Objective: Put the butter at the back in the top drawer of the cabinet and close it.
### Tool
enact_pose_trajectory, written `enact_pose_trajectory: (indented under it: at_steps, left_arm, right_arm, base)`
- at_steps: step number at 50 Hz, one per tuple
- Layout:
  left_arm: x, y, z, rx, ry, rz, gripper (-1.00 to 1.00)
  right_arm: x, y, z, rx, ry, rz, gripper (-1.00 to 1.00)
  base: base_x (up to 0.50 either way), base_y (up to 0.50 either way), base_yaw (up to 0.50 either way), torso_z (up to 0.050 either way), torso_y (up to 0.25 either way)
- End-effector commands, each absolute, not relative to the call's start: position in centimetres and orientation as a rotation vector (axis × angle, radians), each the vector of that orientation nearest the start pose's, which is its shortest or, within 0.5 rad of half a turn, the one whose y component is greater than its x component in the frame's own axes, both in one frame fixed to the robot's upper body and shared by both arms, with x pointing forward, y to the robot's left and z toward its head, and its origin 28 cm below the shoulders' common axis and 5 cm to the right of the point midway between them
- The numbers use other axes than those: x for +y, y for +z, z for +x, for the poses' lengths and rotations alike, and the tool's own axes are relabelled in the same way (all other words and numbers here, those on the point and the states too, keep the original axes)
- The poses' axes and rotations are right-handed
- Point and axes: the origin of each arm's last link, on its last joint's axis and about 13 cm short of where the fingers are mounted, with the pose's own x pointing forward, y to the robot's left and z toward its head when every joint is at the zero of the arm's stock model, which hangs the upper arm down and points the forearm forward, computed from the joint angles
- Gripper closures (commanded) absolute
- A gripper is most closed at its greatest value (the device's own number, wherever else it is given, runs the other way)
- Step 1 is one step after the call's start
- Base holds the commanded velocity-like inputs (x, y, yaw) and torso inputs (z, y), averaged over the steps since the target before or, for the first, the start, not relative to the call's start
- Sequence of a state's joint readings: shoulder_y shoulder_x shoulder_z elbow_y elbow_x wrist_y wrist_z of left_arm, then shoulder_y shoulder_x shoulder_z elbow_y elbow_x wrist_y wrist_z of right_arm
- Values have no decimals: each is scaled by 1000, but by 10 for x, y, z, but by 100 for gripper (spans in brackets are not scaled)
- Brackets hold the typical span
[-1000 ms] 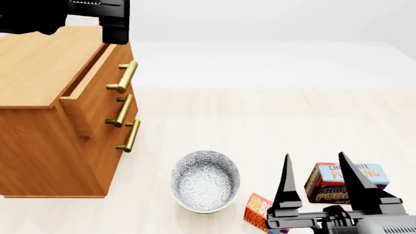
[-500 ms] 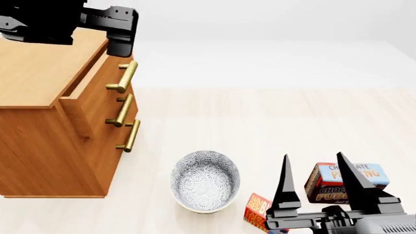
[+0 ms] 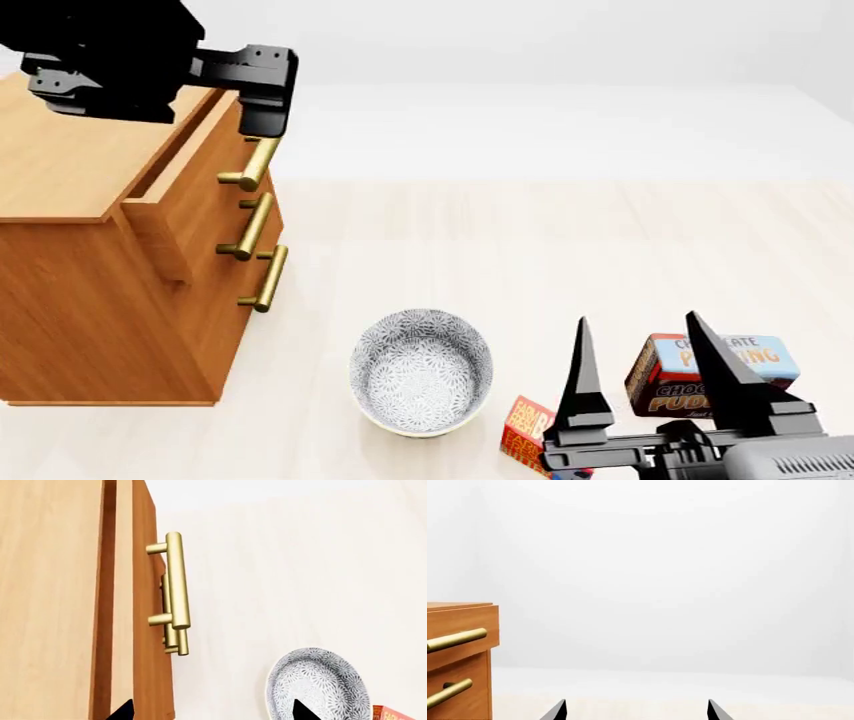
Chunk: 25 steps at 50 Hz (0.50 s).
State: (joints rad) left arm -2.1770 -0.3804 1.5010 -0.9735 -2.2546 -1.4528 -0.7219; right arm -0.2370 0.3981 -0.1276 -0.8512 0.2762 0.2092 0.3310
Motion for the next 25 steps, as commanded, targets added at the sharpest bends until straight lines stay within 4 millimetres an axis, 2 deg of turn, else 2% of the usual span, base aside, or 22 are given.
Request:
enact_pose_trajectory:
  at_steps: [1, 25]
  left_arm:
    - [233, 426, 309, 863, -84, 105, -100]
    - [237, 408, 324, 913, -34, 137, -100]
  right_arm:
    - [-110, 131, 138, -324, 62, -2, -100]
    - [-109, 131, 138, -323, 67, -5, -100]
  base:
    - [0, 0, 0, 0, 0]
    - [0, 0, 0, 0, 0]
